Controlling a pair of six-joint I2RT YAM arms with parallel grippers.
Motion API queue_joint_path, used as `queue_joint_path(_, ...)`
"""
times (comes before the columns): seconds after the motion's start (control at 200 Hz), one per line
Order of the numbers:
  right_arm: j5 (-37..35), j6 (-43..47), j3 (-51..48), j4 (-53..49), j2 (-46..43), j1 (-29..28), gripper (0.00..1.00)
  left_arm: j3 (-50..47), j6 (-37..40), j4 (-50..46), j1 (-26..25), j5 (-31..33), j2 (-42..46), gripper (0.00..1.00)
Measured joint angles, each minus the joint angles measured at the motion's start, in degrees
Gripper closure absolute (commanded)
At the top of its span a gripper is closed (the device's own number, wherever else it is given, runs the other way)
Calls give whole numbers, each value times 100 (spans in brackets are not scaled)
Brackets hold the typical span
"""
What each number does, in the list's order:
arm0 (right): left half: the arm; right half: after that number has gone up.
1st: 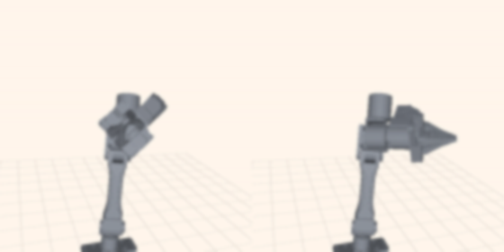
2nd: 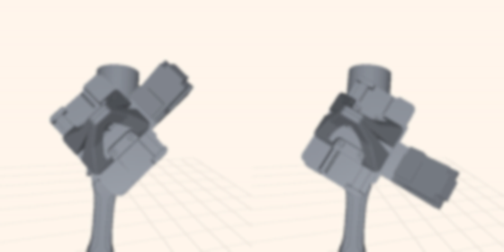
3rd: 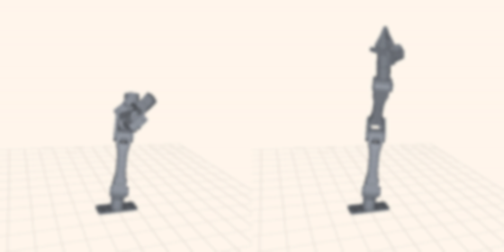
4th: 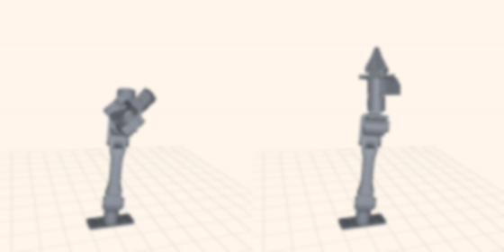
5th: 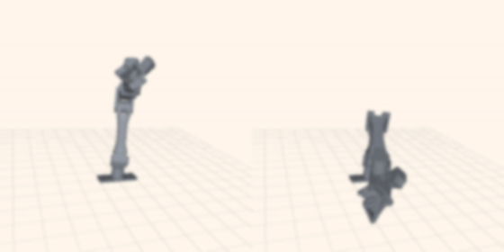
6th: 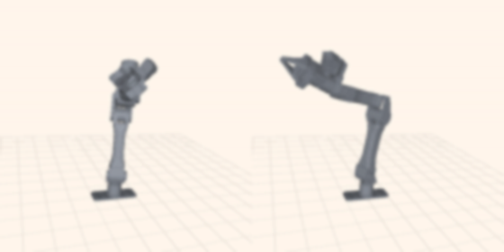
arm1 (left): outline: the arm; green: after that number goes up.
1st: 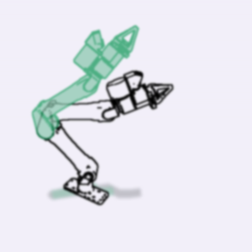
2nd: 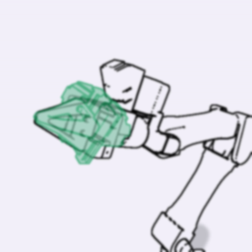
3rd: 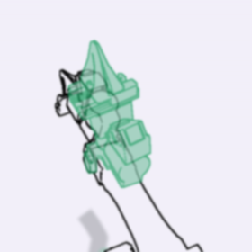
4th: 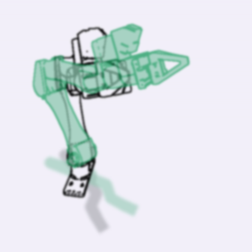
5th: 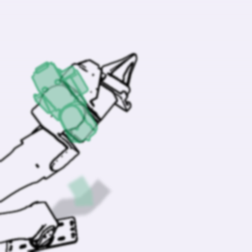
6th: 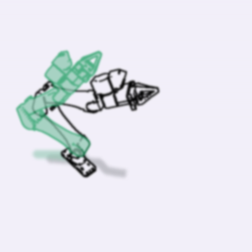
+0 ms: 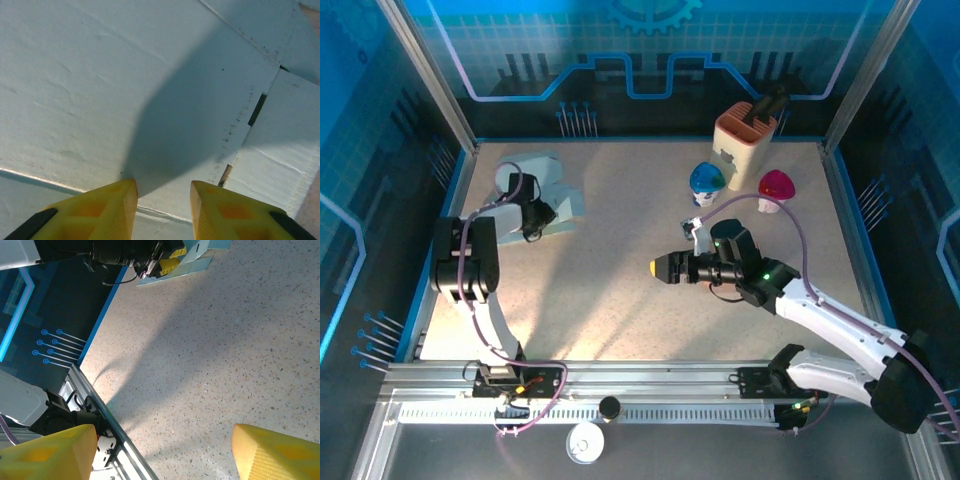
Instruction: Fold the paper box
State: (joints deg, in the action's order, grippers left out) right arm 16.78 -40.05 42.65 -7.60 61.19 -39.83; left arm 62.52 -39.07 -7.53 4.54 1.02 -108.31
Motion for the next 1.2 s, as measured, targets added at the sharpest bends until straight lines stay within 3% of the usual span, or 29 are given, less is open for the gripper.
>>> queue_joint_path(0.21,-2,-151,-74,291,81,-2,27,-1091,-577,975,-72,-354,570,70)
queue_joint_path(0.34,-70,-422,-389,675,81,-2,27,-1967,-1239,1475,-555,-448,1158,74)
queue_joint_path(0.475,-317,-931,-933,1178,109,-2,26,-2835,-2232,2186,-1637,-278,1657,78)
queue_joint_path(0.635,-629,-1740,-1565,2151,413,28,29,-3381,-3475,2861,-3346,332,1902,80)
queue_joint_path(0.755,-691,-2260,-1672,2813,1038,212,32,-3414,-4087,3318,-4052,546,1749,80)
queue_joint_path(1.005,-579,-3580,-1985,5080,2800,553,46,-3362,-4487,3709,-4535,542,1657,71)
queue_joint_path(1.201,-669,-4411,-2197,7420,4291,518,51,-3340,-4085,2857,-4548,675,2909,64)
